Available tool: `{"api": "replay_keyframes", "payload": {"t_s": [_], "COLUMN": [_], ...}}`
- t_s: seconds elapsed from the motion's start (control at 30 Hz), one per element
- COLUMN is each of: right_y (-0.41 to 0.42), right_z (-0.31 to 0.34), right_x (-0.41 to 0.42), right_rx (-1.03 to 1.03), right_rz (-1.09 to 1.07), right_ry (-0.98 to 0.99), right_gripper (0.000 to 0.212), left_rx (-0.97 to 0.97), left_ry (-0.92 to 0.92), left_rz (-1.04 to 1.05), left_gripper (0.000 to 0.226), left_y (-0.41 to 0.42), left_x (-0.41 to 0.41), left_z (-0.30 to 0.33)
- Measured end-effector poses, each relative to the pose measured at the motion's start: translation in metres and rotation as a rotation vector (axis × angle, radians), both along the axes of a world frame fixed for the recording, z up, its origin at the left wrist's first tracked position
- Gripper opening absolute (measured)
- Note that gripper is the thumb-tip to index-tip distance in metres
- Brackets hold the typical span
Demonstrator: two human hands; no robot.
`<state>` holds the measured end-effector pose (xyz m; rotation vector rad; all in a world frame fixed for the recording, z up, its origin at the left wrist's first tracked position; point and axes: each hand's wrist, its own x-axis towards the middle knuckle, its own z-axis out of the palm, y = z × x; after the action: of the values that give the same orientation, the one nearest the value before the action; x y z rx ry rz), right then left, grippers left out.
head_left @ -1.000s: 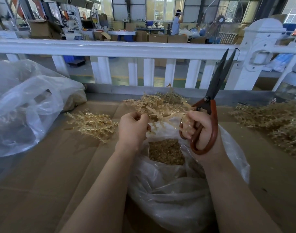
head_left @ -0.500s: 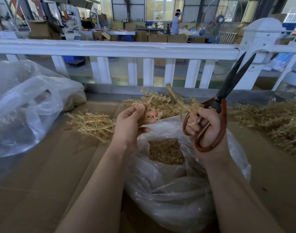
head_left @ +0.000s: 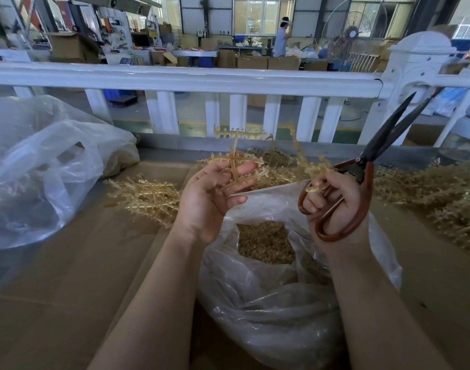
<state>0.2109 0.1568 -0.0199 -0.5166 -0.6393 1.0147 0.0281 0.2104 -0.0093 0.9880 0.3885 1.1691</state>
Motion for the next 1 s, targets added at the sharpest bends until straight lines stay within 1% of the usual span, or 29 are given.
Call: {"api": "replay_keyframes", "payload": {"t_s": [0.03,0.1,0.33,0.5,0.53,0.6,0.67,0.73,0.87,1.0], "right_y": [0.000,0.002,0.004,-0.002,-0.003,-0.005,-0.007,-0.009,-0.010,-0.009], "right_z": [0.000,0.000,-0.005,-0.003,-0.003,-0.001,0.001,0.002,0.001,0.001], "right_x": [0.000,0.001,0.003,-0.001,-0.002,-0.005,-0.008,-0.010,-0.010,-0.012], "right_rx": [-0.005,-0.012,-0.014,-0.005,-0.015,-0.031,-0.031,-0.035,-0.059,-0.056], "right_rz": [-0.004,-0.016,-0.034,-0.057,-0.050,-0.051,-0.058,-0.054,-0.050,-0.039], "right_ry": [-0.007,-0.027,-0.083,-0.265,-0.279,-0.302,-0.334,-0.346,-0.357,-0.373], "right_gripper": [0.020,0.011,0.013,0.009,0.010,0.019,0.018,0.018,0.019,0.014], "left_rx": [0.001,0.008,-0.032,-0.123,-0.149,-0.199,-0.227,-0.235,-0.177,-0.138], "left_ry": [-0.007,-0.014,-0.072,-0.220,-0.263,-0.331,-0.358,-0.326,-0.150,-0.010], "left_rz": [-0.010,-0.016,-0.012,0.054,0.077,0.114,0.143,0.161,0.151,0.106], "left_gripper": [0.041,0.035,0.029,0.025,0.026,0.029,0.029,0.029,0.029,0.026], "left_y": [0.000,0.001,0.004,0.008,0.009,0.011,0.013,0.015,0.015,0.014], "left_x": [0.000,0.000,-0.002,-0.009,-0.012,-0.017,-0.021,-0.022,-0.018,-0.013], "left_z": [0.000,0.000,-0.003,-0.003,-0.004,-0.005,-0.005,-0.004,-0.006,-0.006]}}
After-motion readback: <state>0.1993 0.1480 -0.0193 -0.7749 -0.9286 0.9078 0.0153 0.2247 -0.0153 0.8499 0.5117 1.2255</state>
